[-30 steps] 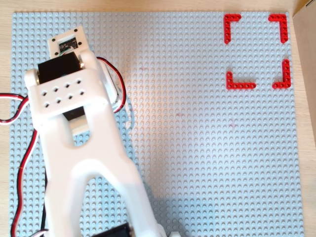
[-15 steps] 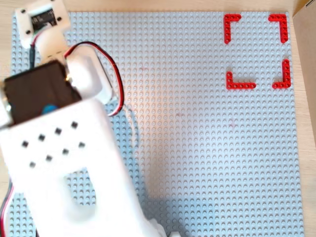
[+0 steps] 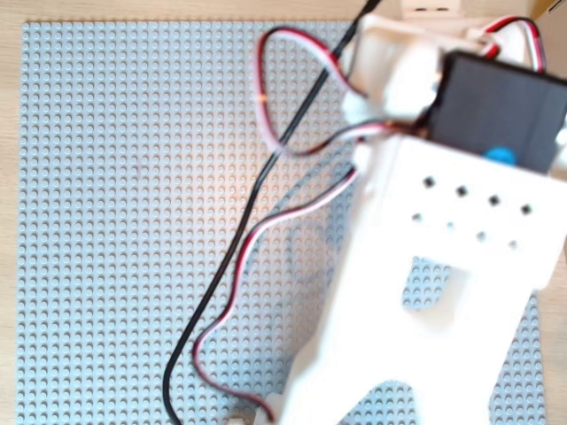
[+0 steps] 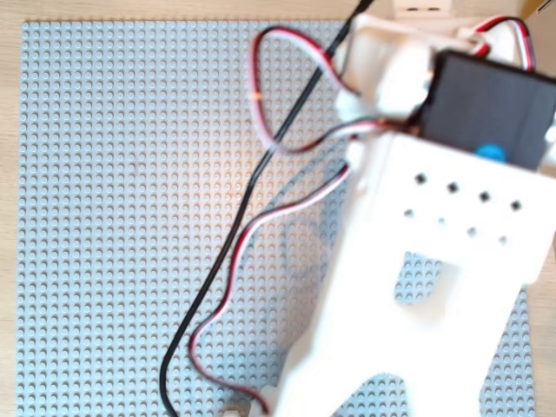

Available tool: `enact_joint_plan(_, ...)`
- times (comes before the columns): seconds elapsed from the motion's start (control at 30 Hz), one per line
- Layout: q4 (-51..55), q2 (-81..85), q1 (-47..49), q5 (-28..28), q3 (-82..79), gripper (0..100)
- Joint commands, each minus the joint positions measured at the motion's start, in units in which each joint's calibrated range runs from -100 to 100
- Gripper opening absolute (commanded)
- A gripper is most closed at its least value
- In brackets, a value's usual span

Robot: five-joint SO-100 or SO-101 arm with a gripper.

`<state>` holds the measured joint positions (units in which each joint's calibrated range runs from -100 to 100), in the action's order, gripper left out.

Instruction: Grab the Lego and store it in red box

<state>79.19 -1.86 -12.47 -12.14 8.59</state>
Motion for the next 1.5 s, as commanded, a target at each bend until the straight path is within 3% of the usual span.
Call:
enact_joint_plan(0.0,-5.9,-8.6,-1.9,-0.1,2.4,9)
enact_joint_plan(0.37,-16.2,-20.0,-5.3,-0.5,2.9,9)
enact_joint_plan(0.8,-11.7,-33.3,-10.9,-0.9,19.0,9)
enact_joint_plan(1.03,-9.3,-35.2,-10.9,-0.6,21.8,17)
enact_joint_plan(1.2,-3.9,-24.0,-9.7,0.2,21.9,18)
enact_joint_plan(1.33,1.9,-10.8,-6.1,0.7,21.7,6)
enact_joint_plan(1.47,8.4,0.9,-0.2,1.3,21.4,6)
